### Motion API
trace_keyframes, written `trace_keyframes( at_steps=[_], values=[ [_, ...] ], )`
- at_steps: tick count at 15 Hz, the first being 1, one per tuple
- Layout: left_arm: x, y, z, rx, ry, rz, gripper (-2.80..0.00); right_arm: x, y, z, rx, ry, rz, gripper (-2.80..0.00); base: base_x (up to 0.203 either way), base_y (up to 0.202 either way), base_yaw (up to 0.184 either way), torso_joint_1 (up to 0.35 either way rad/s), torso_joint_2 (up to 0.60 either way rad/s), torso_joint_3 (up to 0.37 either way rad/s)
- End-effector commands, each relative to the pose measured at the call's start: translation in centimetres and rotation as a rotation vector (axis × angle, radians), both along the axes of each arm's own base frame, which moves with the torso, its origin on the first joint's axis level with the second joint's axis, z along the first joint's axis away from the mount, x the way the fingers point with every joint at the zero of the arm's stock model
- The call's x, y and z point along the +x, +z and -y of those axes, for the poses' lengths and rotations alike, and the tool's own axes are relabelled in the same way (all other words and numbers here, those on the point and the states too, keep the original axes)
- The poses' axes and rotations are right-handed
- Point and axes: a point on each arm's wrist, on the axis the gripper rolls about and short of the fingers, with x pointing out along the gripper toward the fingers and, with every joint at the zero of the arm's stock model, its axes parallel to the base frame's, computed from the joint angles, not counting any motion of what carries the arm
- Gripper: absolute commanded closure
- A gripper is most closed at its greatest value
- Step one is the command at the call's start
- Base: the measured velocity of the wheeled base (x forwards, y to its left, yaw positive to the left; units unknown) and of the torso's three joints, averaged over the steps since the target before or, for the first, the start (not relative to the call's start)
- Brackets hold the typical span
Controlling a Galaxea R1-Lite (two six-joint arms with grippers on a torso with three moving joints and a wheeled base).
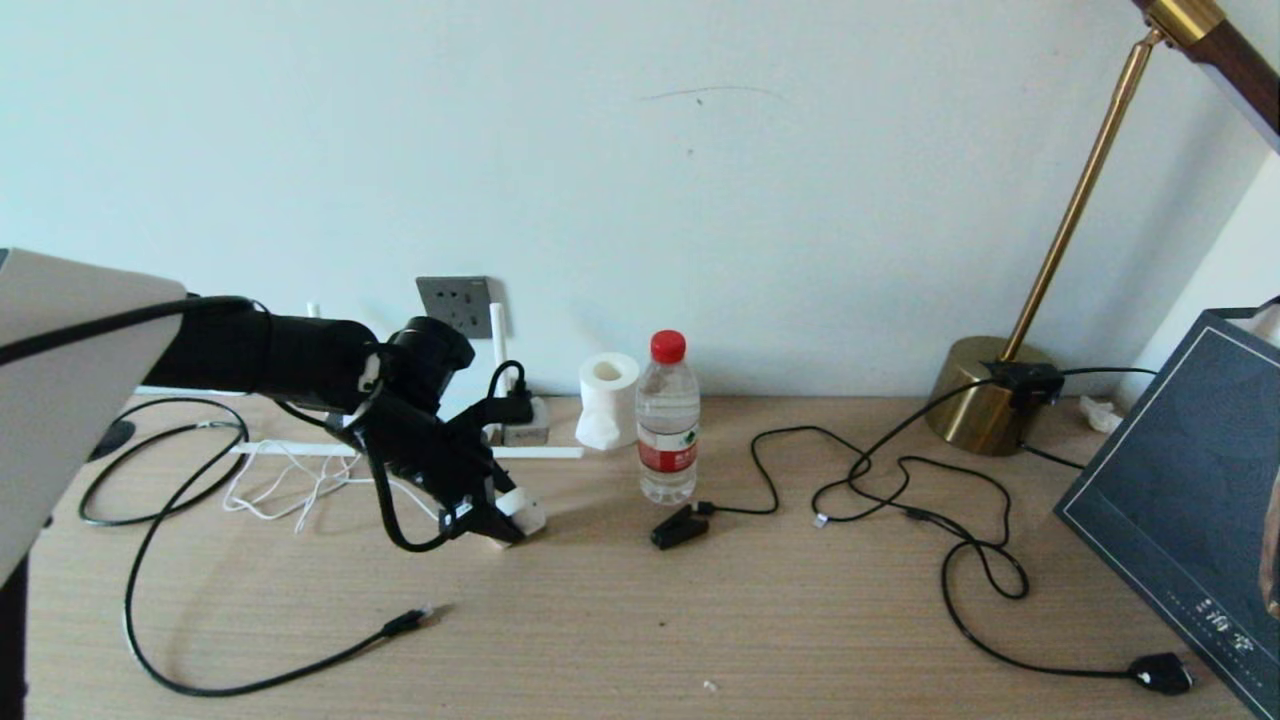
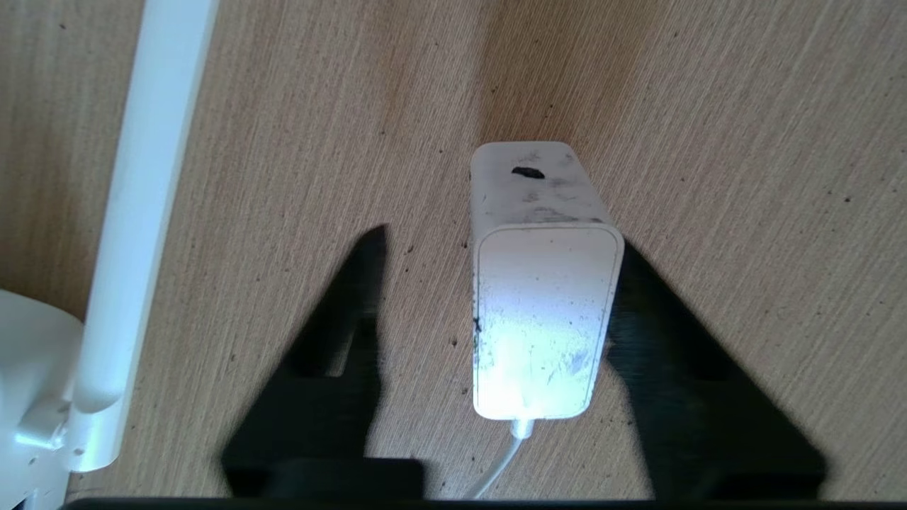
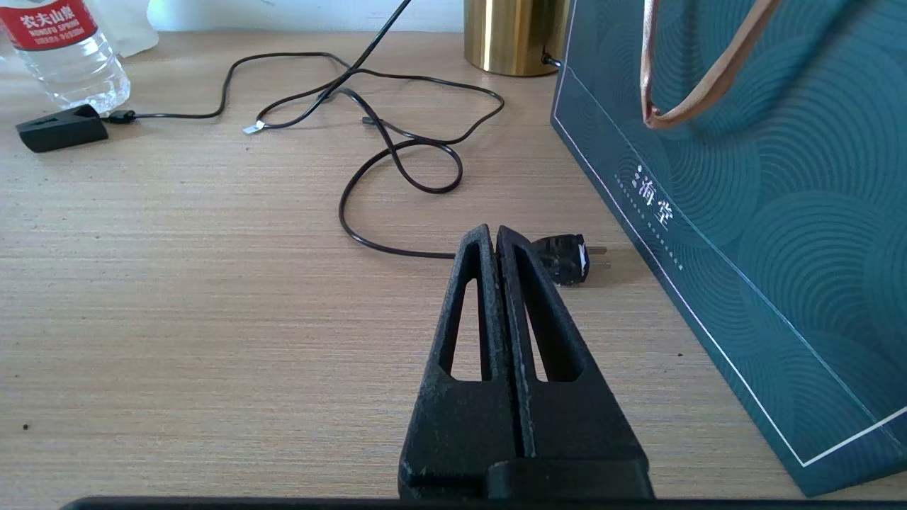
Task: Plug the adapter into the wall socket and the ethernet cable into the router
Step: Pick up plug, then align plug and socket
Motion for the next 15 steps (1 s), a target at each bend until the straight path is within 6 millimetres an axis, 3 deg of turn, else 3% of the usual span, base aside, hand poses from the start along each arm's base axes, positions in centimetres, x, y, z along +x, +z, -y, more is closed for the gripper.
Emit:
trace_keyframes(
  at_steps=[1,6,11,15],
  values=[
    [0.0,-0.2,0.0,0.002,-0.006,-0.006,0.00,0.0,0.0,0.0,0.000,0.001,0.000,0.00,0.000,0.000,0.000,0.000,0.00,0.000],
    [-0.8,0.7,-0.2,-0.010,-0.011,0.008,0.00,0.0,0.0,0.0,0.000,0.000,0.000,0.00,0.000,0.000,0.000,0.000,0.00,0.000],
    [-3.4,1.9,-0.7,-0.084,-0.042,0.055,0.00,0.0,0.0,0.0,0.000,-0.001,0.000,0.00,0.000,0.000,0.000,0.000,0.00,0.000],
    [-7.2,5.7,-2.4,-0.185,-0.052,0.224,0.00,0.0,0.0,0.0,0.000,0.001,0.000,0.00,0.000,0.000,0.000,0.000,0.00,0.000]
  ],
)
